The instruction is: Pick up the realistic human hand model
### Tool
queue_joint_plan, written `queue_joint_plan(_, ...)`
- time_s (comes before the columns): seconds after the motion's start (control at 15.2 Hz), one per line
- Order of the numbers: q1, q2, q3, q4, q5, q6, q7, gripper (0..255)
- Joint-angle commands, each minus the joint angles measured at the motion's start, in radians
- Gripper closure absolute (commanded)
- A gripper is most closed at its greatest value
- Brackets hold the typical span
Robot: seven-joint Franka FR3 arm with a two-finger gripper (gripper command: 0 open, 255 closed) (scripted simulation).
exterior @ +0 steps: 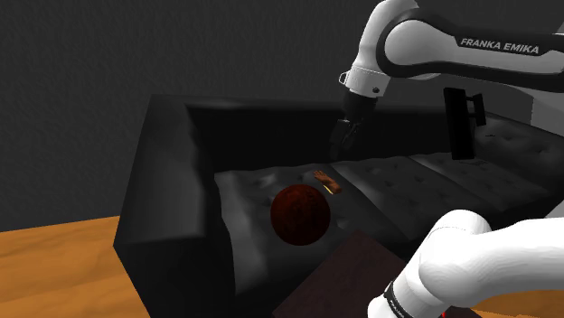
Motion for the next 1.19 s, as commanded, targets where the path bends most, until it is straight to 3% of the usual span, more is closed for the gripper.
queue_joint_plan(0.0, 0.0, 0.0, 0.0, 0.0, 0.0, 0.0, 0.0, 0)
queue_joint_plan(0.59, -0.051, 0.136, -0.11, -0.115, -0.104, 0.266, -0.16, 0)
queue_joint_plan(1.12, -0.087, 0.354, -0.213, -0.123, -0.163, 0.515, -0.296, 0)
